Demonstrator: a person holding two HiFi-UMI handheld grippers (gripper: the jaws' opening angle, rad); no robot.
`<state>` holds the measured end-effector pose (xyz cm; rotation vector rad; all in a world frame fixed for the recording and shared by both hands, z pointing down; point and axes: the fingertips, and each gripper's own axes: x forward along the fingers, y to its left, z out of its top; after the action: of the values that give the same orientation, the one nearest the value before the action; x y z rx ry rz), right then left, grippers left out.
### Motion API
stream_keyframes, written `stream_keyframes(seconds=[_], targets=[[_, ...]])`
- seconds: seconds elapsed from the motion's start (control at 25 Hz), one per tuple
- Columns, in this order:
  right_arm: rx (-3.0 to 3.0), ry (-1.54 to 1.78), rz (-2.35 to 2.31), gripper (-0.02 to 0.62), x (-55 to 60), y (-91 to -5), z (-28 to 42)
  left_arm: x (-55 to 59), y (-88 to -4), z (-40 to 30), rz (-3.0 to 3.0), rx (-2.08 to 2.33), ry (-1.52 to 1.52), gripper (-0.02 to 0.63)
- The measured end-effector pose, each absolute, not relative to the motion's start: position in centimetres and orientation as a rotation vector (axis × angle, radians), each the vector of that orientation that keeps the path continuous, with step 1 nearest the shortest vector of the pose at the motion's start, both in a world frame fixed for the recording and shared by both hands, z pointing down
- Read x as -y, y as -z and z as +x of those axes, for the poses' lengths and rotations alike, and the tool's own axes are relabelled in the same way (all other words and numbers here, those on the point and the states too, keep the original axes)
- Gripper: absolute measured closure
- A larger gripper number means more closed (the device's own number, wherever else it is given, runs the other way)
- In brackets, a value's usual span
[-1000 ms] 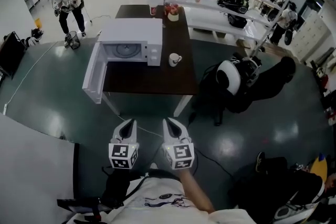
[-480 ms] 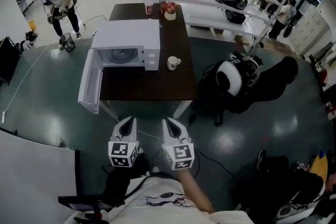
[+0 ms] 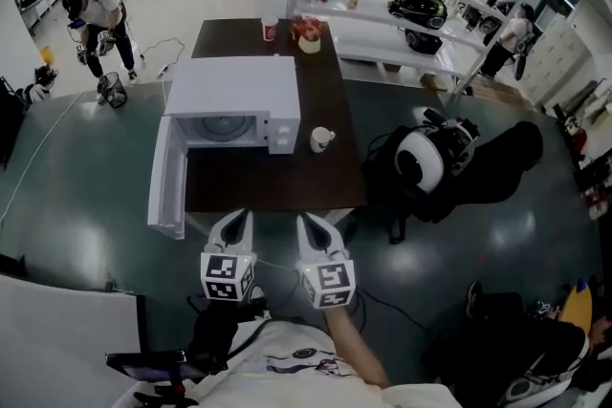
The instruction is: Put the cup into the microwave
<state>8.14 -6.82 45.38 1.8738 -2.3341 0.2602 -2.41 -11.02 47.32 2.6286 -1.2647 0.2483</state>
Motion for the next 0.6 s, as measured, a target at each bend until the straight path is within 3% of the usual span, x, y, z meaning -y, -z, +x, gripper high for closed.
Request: stream_keyframes(seconds=[0.6], targets=[[2.255, -0.353, 1.800, 0.594, 11.4, -48.7, 5.2, 15.6, -50.9, -3.6, 2.596, 1.125, -0.309, 0.607]])
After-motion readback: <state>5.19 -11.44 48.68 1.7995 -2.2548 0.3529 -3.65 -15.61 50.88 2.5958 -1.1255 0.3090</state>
